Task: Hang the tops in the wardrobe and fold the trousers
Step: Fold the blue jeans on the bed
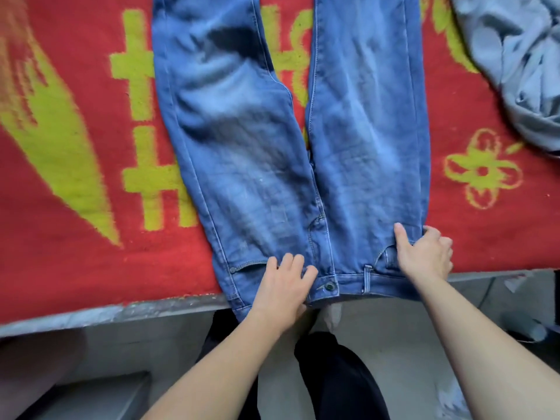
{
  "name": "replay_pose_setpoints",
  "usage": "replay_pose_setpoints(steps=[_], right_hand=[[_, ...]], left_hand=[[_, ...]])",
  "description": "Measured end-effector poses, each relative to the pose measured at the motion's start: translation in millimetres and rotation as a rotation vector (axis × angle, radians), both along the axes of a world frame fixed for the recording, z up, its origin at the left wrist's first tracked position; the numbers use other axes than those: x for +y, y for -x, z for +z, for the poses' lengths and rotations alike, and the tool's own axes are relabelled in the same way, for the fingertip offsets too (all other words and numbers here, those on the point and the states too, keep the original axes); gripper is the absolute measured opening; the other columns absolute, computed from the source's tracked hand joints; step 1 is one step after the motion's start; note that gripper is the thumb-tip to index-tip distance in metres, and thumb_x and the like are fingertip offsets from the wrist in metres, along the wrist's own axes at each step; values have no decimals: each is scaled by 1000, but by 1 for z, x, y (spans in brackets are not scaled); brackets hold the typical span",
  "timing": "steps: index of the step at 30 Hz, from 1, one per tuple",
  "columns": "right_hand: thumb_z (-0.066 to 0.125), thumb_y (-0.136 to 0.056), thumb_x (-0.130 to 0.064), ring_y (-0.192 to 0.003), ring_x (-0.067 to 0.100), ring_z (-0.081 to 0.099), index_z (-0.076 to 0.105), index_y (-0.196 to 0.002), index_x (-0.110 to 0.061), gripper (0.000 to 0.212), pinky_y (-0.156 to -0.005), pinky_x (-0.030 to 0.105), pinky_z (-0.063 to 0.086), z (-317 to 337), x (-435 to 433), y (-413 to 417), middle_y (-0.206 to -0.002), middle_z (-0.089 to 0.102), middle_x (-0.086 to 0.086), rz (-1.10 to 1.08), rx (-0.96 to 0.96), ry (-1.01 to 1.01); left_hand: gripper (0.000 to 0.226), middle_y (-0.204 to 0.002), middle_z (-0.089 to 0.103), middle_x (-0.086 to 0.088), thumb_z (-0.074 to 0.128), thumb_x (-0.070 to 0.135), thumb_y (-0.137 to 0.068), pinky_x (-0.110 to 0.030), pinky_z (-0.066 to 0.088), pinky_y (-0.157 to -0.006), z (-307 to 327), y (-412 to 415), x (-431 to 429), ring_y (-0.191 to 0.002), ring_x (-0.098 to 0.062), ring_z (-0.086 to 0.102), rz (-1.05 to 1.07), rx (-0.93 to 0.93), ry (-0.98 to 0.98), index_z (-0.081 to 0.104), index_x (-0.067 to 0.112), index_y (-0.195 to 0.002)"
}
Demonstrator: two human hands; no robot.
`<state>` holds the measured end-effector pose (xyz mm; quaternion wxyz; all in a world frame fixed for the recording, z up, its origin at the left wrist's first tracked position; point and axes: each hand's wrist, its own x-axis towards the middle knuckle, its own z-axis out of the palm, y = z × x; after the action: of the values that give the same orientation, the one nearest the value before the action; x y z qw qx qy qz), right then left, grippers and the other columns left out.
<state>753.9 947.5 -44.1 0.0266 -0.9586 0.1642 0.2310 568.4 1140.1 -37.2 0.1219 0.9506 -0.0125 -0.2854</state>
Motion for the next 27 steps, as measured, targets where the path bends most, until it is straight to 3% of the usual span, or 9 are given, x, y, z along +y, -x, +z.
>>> replay_pose_setpoints(steps=[4,10,13,15,17,19,21,23,27], right_hand=[[60,-91,-58,-123,45,47,48,-126,-7,63,-100,50,39,-3,-18,-5,-132,50,26,31,-39,-154],[56,-95,-52,-108,45,59,49,-110,-11,44,-81,41,39,2,-55,5,-114,65,23,138,33,-374],[58,-95,-52,-112,42,58,55,-110,-13,42,-84,39,39,2,-74,19,-118,66,19,168,143,-417],[56,-95,-54,-116,41,57,59,-115,-13,46,-90,39,41,-2,-87,28,-122,65,18,179,238,-412],[57,-93,-57,-117,38,58,62,-119,-16,48,-90,38,42,-4,-94,29,-124,66,15,182,291,-403],[65,-87,-56,-116,35,60,61,-118,-18,50,-88,36,43,-4,-97,24,-122,67,11,158,288,-404],[74,-79,-47,-111,31,62,56,-117,-19,51,-92,37,46,-3,-96,14,-114,67,7,86,229,-463],[72,-79,-42,-106,25,63,55,-118,-22,47,-96,40,49,-2,-93,-1,-107,68,1,4,160,-564],[57,-90,-51,-111,21,60,59,-128,-21,49,-107,45,46,-2,-86,-42,-129,64,4,-67,126,-708]], left_hand=[[64,-86,58,-3,86,12,-32,-33,43,-56,5,-4,-24,-77,-25,57,110,-80,-108,62,17,-92],[29,-79,58,-5,78,10,-61,-35,42,-57,15,22,-45,-72,-29,57,215,-221,-306,66,17,-86],[28,-81,58,-7,78,9,-65,-38,44,-61,17,48,-58,-74,-29,57,215,-228,-338,66,16,-89],[34,-91,59,-7,77,10,-68,-39,45,-66,18,59,-68,-83,-30,57,224,-120,-317,65,16,-100],[45,-115,51,-6,69,18,-76,-39,42,-83,13,61,-80,-107,-29,50,239,69,-277,52,17,-118],[48,-125,39,-6,61,29,-76,-43,34,-97,10,56,-92,-120,-28,38,318,208,-265,44,16,-118],[41,-121,40,-7,57,34,-74,-45,30,-98,11,44,-110,-117,-29,38,413,168,-217,46,15,-110],[35,-112,47,-8,53,32,-76,-43,32,-88,10,26,-131,-106,-31,44,400,-8,-144,53,15,-106],[26,-106,55,-7,52,34,-91,-40,36,-80,4,-22,-183,-101,-31,49,475,-104,153,60,14,-106]])
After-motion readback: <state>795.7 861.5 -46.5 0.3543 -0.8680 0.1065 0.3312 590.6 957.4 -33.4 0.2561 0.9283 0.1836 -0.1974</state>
